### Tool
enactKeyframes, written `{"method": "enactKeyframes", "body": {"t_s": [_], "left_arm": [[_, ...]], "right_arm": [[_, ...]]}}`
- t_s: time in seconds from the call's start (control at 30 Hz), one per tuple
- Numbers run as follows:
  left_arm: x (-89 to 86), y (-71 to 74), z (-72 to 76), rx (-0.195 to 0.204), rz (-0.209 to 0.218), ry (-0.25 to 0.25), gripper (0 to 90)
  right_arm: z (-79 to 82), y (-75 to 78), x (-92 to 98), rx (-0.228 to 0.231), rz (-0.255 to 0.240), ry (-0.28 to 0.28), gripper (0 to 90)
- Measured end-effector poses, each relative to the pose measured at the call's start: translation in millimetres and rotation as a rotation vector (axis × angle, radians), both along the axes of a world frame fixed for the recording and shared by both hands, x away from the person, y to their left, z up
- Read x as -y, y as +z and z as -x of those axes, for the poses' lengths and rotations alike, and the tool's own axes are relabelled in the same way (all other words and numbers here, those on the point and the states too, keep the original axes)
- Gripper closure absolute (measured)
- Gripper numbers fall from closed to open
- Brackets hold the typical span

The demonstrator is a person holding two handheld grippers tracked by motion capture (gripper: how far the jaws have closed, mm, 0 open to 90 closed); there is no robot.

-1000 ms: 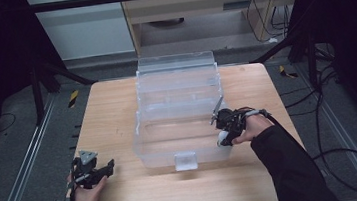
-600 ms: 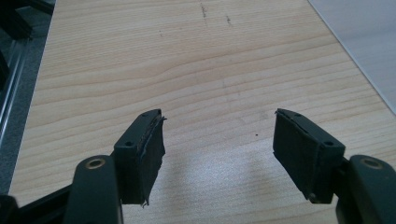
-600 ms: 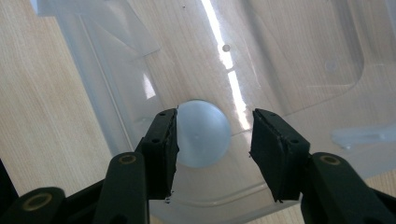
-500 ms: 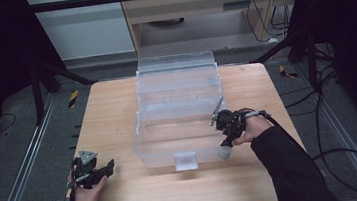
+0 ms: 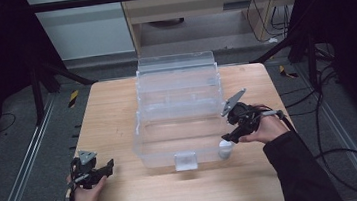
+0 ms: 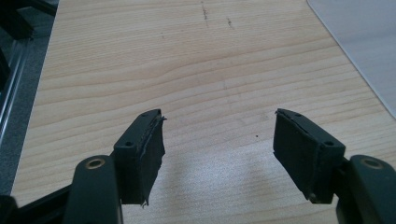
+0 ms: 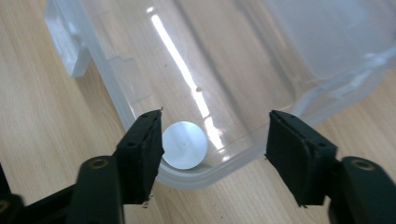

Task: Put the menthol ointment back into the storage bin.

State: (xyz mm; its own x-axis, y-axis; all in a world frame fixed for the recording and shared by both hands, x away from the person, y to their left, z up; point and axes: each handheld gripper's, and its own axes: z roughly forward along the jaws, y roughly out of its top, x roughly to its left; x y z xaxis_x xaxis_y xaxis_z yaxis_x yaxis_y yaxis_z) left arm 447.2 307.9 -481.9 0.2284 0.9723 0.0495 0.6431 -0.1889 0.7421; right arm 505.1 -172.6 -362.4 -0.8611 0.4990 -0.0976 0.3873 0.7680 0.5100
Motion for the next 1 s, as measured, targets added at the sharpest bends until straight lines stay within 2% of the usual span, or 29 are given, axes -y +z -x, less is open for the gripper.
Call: {"method": "enactKeyframes", "body": {"t_s": [0.13, 0.37, 0.43, 0.5, 0.57, 0.67, 0.73, 0.77, 0.83, 0.9, 1.0], "left_arm": [[0.4, -0.1, 0.2, 0.0, 0.0, -0.002, 32.8], [-0.3, -0.9, 0.1, -0.004, 0.003, 0.002, 32.9], [-0.4, -0.7, 0.2, -0.004, 0.003, 0.002, 32.9], [-0.3, -0.8, 0.2, -0.004, 0.005, 0.003, 32.8], [-0.4, -0.7, 0.4, -0.002, 0.005, 0.003, 32.8], [-0.7, -0.4, 0.6, 0.003, 0.008, 0.0, 32.9], [-1.0, -0.2, 0.7, 0.006, 0.007, -0.001, 32.6], [-1.4, -0.1, 0.7, 0.006, 0.009, -0.001, 32.6], [-2.3, 0.1, 0.6, 0.009, 0.01, 0.002, 32.5], [-3.3, 0.2, 0.9, 0.013, 0.013, 0.007, 32.4], [-4.8, -0.1, 1.2, 0.013, 0.012, 0.01, 31.8]], "right_arm": [[10.0, 3.8, 17.9, 0.075, -0.081, -0.057, 31.5], [31.2, -6.6, 53.9, 0.188, -0.261, -0.245, 25.5], [36.8, -12.6, 64.7, 0.215, -0.326, -0.313, 24.0], [42.3, -20.9, 75.7, 0.231, -0.376, -0.358, 24.2], [45.8, -28.7, 83.1, 0.251, -0.397, -0.405, 24.4], [48.3, -44.8, 96.1, 0.277, -0.459, -0.487, 23.3], [46.0, -56.6, 103.5, 0.264, -0.437, -0.515, 19.9], [46.0, -62.9, 106.7, 0.268, -0.44, -0.53, 19.5], [45.7, -76.2, 112.2, 0.246, -0.468, -0.557, 19.1], [45.5, -88.1, 117.2, 0.24, -0.463, -0.581, 18.8], [45.9, -101.5, 124.3, 0.265, -0.44, -0.634, 19.0]]}}
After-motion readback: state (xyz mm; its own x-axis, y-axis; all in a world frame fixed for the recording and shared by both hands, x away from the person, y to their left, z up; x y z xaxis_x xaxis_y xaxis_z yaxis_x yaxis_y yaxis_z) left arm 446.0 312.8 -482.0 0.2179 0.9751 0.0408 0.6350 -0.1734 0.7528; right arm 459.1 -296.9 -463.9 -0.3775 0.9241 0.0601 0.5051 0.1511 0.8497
